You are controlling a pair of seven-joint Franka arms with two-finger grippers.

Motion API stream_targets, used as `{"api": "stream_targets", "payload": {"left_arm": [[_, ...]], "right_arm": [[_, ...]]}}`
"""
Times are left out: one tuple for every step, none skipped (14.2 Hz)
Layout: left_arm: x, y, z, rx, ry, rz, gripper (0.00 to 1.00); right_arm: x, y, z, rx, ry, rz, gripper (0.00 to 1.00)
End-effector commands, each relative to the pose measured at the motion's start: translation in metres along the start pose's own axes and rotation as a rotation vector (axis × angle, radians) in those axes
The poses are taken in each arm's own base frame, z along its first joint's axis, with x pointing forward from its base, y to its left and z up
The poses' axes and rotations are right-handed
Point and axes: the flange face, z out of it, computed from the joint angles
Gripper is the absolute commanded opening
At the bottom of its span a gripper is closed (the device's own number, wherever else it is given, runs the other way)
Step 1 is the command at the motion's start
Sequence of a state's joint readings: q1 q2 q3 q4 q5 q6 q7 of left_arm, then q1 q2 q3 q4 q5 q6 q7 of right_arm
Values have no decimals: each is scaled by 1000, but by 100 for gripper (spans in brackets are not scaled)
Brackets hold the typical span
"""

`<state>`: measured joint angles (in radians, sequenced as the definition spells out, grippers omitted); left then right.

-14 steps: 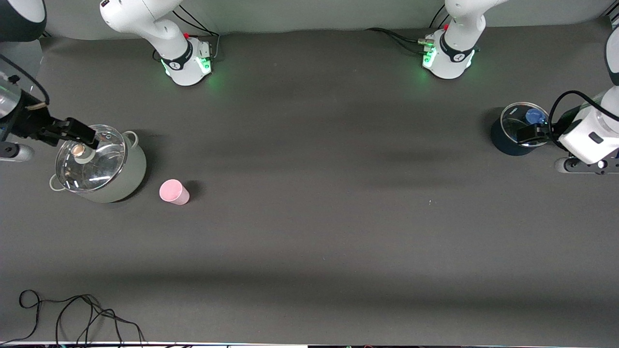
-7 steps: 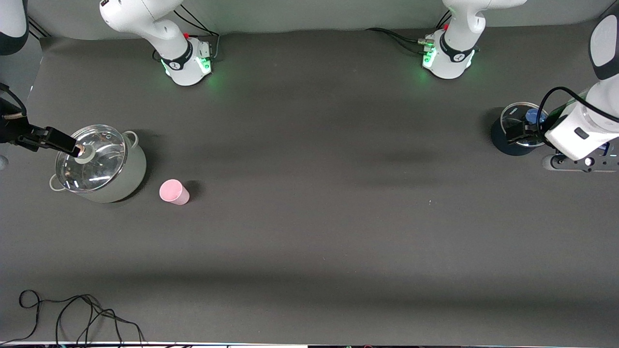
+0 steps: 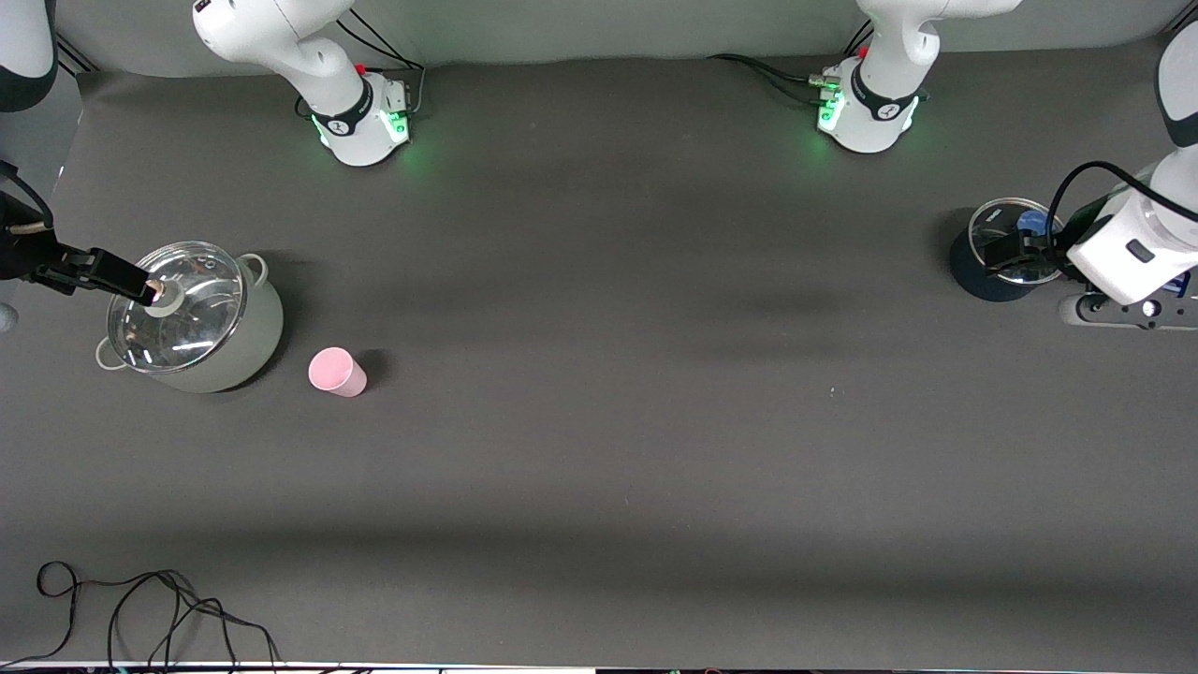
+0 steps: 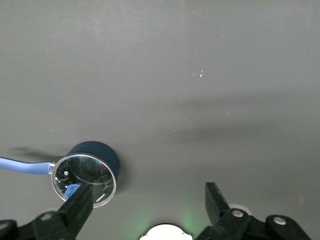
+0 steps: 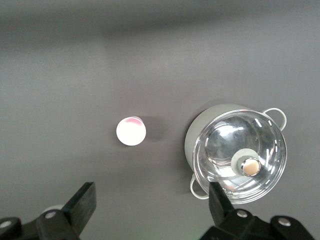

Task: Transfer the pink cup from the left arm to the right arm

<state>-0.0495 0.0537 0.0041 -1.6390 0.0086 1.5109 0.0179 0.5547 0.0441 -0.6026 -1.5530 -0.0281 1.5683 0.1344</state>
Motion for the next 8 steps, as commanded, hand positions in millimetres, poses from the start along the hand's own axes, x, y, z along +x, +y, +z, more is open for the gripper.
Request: {"api": "stream_targets", "payload": {"left_arm": [[-4, -1, -8, 0, 30, 16, 100], [-4, -1, -9, 1, 34, 16, 100], [-3, -1, -8, 0, 39, 18, 100], [-2, -1, -8, 0, 39, 18, 100], [-2, -1, -7, 1, 36, 18, 100], [-2, -1, -8, 0, 38, 18, 100], [-2, -2, -8, -3, 38, 17, 100], [-2, -1, -8, -6, 38, 17, 100]], "right_arm": [[3, 4, -1, 9, -6, -14, 100], [2, 6, -1, 19, -8, -14, 100], [0, 3, 0, 24, -12, -21, 100], [0, 3, -1, 27, -11, -24, 100], [-1, 1, -2, 29, -14, -29, 100], [-3, -1, -3, 32, -14, -34, 100], [-3, -3, -3, 34, -15, -38, 100], [-5, -6, -6, 35, -10, -46, 100]]}}
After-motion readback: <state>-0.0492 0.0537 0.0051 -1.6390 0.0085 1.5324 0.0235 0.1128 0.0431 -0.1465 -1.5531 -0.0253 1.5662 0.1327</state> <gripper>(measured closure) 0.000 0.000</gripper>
